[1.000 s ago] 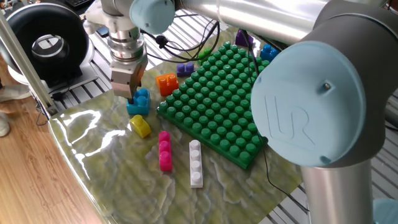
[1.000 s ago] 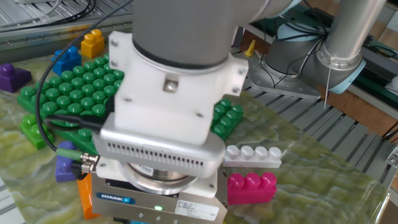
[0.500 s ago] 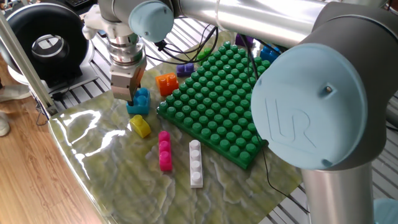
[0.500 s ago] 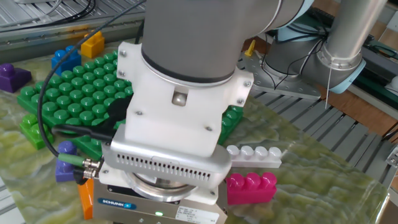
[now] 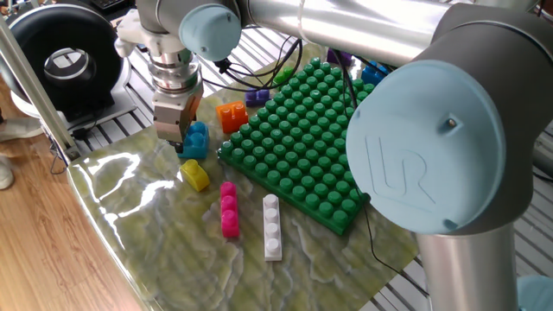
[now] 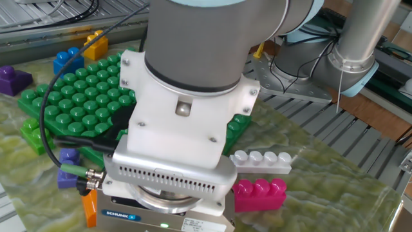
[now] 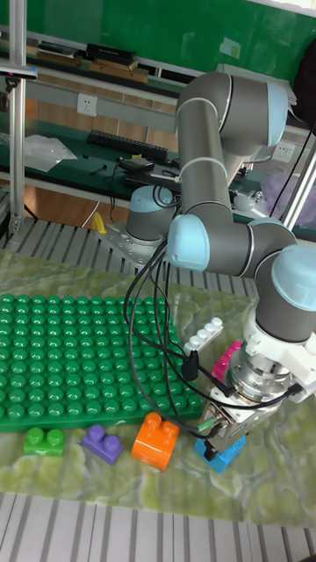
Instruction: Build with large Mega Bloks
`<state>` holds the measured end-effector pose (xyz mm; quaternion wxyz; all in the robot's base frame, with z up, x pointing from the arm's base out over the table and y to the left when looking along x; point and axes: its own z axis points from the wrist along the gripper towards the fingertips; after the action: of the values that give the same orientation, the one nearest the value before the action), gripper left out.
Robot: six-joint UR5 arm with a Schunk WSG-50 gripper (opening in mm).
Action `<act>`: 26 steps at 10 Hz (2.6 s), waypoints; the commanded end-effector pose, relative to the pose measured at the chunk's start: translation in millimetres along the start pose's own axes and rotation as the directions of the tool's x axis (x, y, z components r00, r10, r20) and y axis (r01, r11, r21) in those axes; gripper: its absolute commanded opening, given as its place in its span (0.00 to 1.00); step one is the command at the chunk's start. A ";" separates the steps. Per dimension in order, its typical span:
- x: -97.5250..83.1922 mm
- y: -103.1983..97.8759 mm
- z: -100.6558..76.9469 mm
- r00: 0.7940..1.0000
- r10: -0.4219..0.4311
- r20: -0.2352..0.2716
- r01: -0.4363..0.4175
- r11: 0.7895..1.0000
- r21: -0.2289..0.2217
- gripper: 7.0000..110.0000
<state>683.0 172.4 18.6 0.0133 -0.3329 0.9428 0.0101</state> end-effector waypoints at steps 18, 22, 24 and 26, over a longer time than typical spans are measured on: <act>1.5 2.3 11.8 0.999 0.045 -0.009 -0.045 0.999 -0.015 0.57; 5.3 -3.5 9.2 0.993 0.115 -0.027 -0.114 0.993 0.022 0.15; -1.2 10.0 2.7 0.992 0.127 -0.006 -0.128 0.991 -0.035 0.00; -2.3 12.3 -11.9 0.987 0.159 -0.008 -0.159 0.986 -0.045 0.00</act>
<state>678.1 177.0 17.7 0.0032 -0.2757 0.9611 0.0166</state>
